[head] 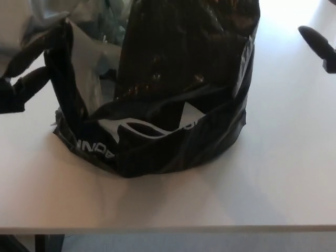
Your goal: A plastic bag is kept infront of the robot in the middle of the desk and the robot uses both its hands to grab it from the top and lifts it up and then releases it.
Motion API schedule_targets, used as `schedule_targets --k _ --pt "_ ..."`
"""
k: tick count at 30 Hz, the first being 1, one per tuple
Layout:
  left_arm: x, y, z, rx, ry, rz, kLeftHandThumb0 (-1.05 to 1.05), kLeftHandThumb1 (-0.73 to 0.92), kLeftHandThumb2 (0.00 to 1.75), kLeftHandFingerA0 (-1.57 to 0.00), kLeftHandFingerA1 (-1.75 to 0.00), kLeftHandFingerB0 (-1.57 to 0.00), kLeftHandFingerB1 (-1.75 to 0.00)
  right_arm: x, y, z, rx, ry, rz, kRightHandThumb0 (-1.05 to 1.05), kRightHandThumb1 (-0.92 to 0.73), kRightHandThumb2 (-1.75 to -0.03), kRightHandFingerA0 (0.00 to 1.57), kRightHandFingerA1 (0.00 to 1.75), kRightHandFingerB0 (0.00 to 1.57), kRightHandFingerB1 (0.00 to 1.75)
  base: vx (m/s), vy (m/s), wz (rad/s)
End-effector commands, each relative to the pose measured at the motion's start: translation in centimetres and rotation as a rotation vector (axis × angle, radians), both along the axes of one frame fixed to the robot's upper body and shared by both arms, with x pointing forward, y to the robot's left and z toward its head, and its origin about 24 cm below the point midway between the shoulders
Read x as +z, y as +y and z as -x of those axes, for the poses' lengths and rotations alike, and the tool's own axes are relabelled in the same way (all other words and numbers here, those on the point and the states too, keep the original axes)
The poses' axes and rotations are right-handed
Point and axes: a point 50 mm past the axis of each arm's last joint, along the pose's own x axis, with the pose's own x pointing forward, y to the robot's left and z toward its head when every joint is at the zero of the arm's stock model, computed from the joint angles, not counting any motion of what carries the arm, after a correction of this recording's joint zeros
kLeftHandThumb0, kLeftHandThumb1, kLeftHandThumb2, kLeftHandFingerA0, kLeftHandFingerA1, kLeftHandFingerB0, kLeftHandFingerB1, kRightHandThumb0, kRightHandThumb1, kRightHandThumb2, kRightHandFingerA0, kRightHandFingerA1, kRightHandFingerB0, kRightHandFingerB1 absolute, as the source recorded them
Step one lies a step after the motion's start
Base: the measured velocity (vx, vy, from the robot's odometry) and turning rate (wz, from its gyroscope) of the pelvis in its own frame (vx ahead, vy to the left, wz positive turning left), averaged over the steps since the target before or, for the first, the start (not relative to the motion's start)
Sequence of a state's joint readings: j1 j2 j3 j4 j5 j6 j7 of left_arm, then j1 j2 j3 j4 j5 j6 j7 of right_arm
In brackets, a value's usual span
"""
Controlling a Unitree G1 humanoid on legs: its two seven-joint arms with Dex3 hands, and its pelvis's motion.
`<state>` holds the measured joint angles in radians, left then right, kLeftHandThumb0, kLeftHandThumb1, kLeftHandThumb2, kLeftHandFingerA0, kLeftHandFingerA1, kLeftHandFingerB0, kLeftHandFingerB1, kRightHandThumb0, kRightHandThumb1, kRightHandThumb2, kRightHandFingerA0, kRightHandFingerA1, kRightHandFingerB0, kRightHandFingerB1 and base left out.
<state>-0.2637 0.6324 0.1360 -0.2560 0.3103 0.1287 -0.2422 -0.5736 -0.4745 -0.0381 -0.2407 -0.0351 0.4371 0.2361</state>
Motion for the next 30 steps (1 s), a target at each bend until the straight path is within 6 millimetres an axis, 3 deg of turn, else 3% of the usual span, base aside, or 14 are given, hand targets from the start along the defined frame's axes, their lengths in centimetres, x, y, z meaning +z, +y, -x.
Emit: schedule_targets --k 1,2,4,5,8,10,11,17,21,22,23,27,29,30 --pt "-1.2 0.9 2.7 -0.075 0.015 0.073 -0.82 0.7 1.04 -0.26 -0.49 -0.11 -0.41 -1.3 -0.5 2.1 0.009 0.019 0.04 -0.91 -0.59 -0.92 0.05 0.36 0.0 0.0 0.0 0.0 0.0" --pt "-1.5 1.1 3.0 -0.072 0.02 0.085 -0.84 0.87 0.67 -0.32 -0.37 -0.18 -0.29 -1.5 -0.5 2.4 0.009 0.013 0.05 -0.92 -0.61 -0.94 0.09 0.38 0.0 0.0 0.0 0.0 0.0" --pt "-1.9 1.4 3.6 -0.061 0.014 0.092 -0.85 0.88 0.67 -0.32 -0.37 -0.18 -0.28 -2.0 -0.5 3.2 0.008 -0.006 0.076 -0.9 -0.61 -0.94 0.09 0.4 0.0 0.01 0.0 0.0 0.0" --pt "-2.2 1.8 4.0 -0.047 0.014 0.09 -0.83 0.88 0.67 -0.35 -0.35 -0.21 -0.28 -2.3 -0.4 3.7 0.021 -0.025 0.075 -0.79 -0.71 -0.61 0.17 0.43 0.0 0.0 0.0 0.0 0.0" --pt "-3.1 2.8 5.2 0.028 -0.006 0.047 -0.87 0.74 1.07 -0.44 -0.54 -0.16 -0.42 -3.4 -0.3 5.4 0.066 -0.037 0.045 -0.84 -0.55 -0.9 0.11 0.48 0.0 0.05 0.0 0.0 0.0" --pt "-3.4 3.0 5.4 0.038 -0.012 0.042 -0.87 0.74 1.07 -0.44 -0.54 -0.16 -0.42 -3.6 -0.3 5.7 0.073 -0.03 0.039 -0.84 -0.55 -0.9 0.11 0.48 0.0 0.05 0.0 0.0 0.0" --pt "-4.0 3.5 5.9 0.062 0.025 0.056 -0.84 0.9 0.68 -0.46 -0.39 -0.22 -0.28 -4.2 -0.3 6.2 0.097 -0.006 0.008 -0.85 -0.54 -0.88 0.12 0.45 0.0 0.02 0.0 0.0 0.0" --pt "-6.4 5.1 7.6 0.118 0.093 0.151 -0.83 0.89 0.68 -0.46 -0.4 -0.19 -0.27 -5.8 -0.7 7.7 0.1 0.015 0.008 -0.77 -0.68 -0.6 0.15 0.42 0.0 0.05 0.0 0.0 0.0" --pt "-8.0 6.1 8.6 0.135 0.154 0.21 -0.81 0.9 0.68 -0.46 -0.4 -0.18 -0.27 -6.6 -0.9 8.5 0.105 0.053 -0.027 -0.84 -0.54 -0.93 0.02 0.47 0.0 0.11 0.0 0.0 0.0" --pt "-8.2 6.3 8.8 0.138 0.159 0.21 -0.81 0.73 1.03 -0.31 -0.5 -0.12 -0.41 -6.7 -0.9 8.6 0.104 0.052 -0.03 -0.83 -0.54 -0.92 0.04 0.48 0.0 0.12 0.0 0.0 0.0" --pt "-8.5 6.5 9.0 0.143 0.165 0.208 -0.8 0.91 0.68 -0.48 -0.38 -0.2 -0.28 -6.8 -0.9 8.8 0.103 0.05 -0.036 -0.82 -0.53 -0.92 0.06 0.49 0.0 0.13 0.0 0.0 0.0" --pt "-9.3 6.9 9.4 0.154 0.191 0.251 -0.8 0.89 0.67 -0.56 -0.51 -0.21 -0.28 -7.0 -1.0 9.2 0.104 0.043 -0.043 -0.83 -0.53 -0.93 0.04 0.48 0.0 0.12 0.0 0.0 0.0" --pt "-10.0 7.1 10.0 0.168 0.224 0.263 -0.84 0.91 0.68 -0.34 -0.39 -0.22 -0.28 -7.2 -1.2 9.7 0.103 0.048 -0.069 -0.83 -0.53 -0.92 0.03 0.47 0.0 0.11 0.0 0.0 0.0" --pt "-10.4 7.1 10.3 0.17 0.237 0.28 -0.85 0.73 1.06 -0.32 -0.51 -0.13 -0.41 -7.3 -1.2 10.0 0.102 0.052 -0.085 -0.85 -0.54 -0.92 0.0 0.45 0.04 0.09 0.0 0.0 0.0"
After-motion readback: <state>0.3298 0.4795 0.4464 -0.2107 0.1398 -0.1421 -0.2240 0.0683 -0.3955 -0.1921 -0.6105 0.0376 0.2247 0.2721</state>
